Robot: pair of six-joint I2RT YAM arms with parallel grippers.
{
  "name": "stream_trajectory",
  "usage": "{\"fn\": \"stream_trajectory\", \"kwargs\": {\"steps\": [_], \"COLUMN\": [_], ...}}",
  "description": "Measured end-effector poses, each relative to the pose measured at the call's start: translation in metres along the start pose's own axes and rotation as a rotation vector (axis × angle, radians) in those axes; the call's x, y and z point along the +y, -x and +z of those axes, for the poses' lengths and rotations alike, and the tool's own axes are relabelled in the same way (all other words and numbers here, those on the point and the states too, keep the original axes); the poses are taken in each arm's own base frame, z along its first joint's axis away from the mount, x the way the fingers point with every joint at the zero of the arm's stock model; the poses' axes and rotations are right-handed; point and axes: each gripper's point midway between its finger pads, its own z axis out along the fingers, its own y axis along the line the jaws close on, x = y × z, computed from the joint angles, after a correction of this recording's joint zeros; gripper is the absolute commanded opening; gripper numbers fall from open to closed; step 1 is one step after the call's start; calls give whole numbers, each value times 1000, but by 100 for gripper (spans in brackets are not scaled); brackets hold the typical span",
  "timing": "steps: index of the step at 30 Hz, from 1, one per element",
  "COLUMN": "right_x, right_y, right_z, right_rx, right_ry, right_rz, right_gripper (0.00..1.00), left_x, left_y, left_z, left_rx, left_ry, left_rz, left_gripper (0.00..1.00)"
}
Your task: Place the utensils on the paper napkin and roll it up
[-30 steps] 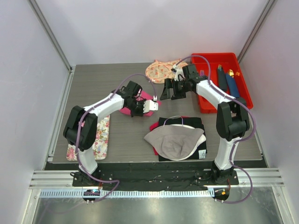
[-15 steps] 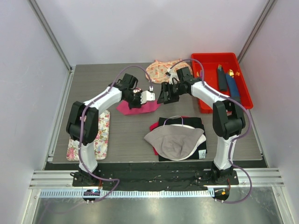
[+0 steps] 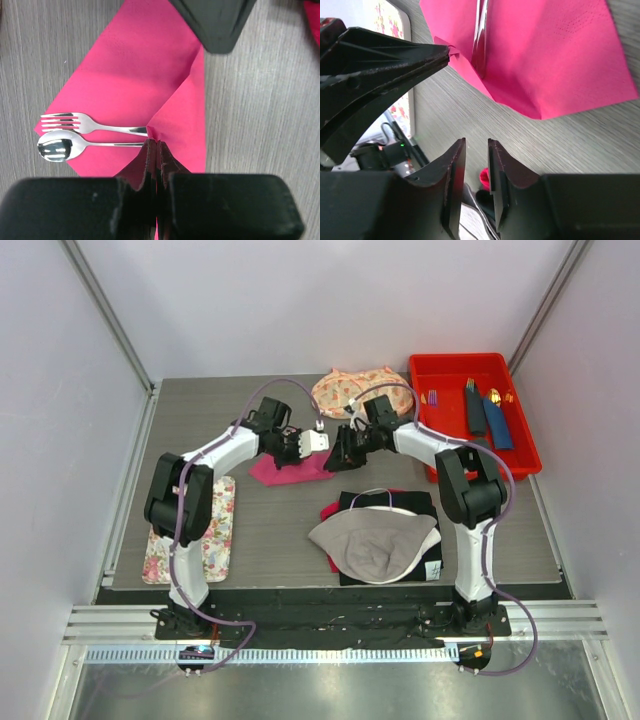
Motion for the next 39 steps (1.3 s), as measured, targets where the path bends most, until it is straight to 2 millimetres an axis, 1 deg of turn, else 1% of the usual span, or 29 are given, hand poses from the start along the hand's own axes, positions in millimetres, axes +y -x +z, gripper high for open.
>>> {"fn": "stream_trajectory", "kwargs": {"steps": [6,10,13,19,26,30,34,36,39], "right_x": [4,9,11,5,-3,-7,-8,-8,-13], "right_y": [1,2,1,-7,-11,-13,-12,-11,-10], "right_z": [13,19,26,44,59,64,66,67,70], "right_rx": [-2,-9,-8,16,19,19,10,4,-5], "right_ry": [36,56,64,60,45,34,27,23,4], "right_rz": [76,88,97,143,186,210,215,218,230], "right_gripper": [30,26,20,14,12,12,10,9,7], "left_x": [2,4,4,9,12,12,12,11,10], "left_y": [-5,-6,-9,-13,-16,-17,-19,-21,-23], "left_z": [7,10,11,13,16,18,20,23,25], "left_rx": [1,-2,2,6,8,8,11,13,17], "left_ry": [3,10,15,31,39,39,35,32,28], "left_rz": [-3,0,0,2,8,16,16,14,11], "left_gripper": [0,0,0,0,0,0,1,2,12]}}
